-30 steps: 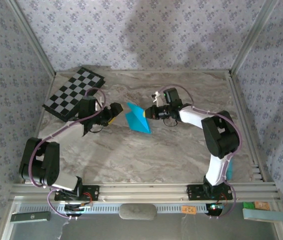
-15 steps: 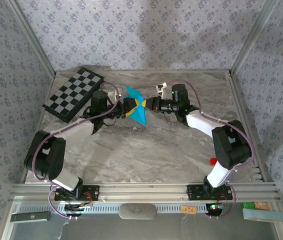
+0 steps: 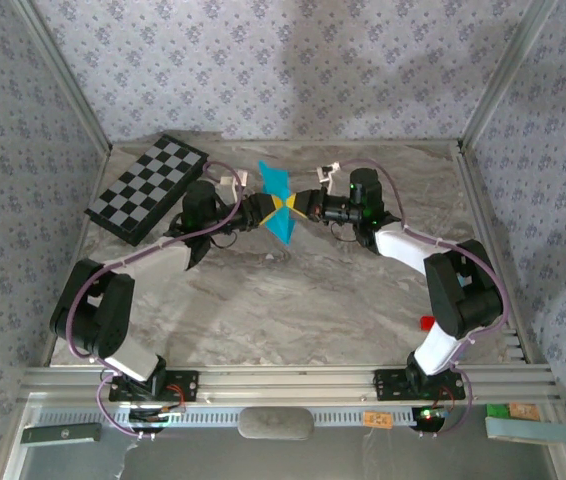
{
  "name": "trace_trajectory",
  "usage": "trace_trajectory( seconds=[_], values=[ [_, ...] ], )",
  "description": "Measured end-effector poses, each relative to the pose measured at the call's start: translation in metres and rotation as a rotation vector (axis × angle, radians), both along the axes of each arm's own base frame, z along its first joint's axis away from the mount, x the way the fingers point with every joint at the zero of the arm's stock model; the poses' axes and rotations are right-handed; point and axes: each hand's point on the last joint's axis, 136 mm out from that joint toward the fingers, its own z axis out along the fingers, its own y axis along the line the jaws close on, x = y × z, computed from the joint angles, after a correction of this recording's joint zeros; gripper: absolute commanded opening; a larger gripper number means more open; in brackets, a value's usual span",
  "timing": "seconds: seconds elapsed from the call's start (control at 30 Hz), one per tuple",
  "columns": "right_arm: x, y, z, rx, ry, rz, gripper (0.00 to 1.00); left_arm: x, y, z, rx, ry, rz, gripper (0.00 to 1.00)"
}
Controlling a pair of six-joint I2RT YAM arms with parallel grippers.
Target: Fold a paper plane with a square sheet of paper (pick it up from the middle)
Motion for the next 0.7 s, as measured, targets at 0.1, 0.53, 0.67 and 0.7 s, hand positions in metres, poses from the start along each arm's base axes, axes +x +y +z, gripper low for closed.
trace_trajectory(
  seconds=[0.1,0.53,0.67,0.7],
  values=[
    [0.0,0.0,0.001,0.007,0.002,0.0,0.06,0.0,-0.001,0.001,0.0,-0.006,0.0,0.29],
    [0.0,-0.006,-0.001,-0.008,0.014,-0.011,0.27,0.004,0.003,-0.017,0.077,0.004,0.034,0.07],
    [0.005,-0.028,-0.007,-0.1,0.009,-0.1,0.41,0.011,0.011,-0.031,0.216,0.011,0.067,0.06],
    [0.007,-0.036,-0.008,-0.135,0.001,-0.132,0.43,0.013,0.015,-0.035,0.267,0.008,0.081,0.06]
  ],
)
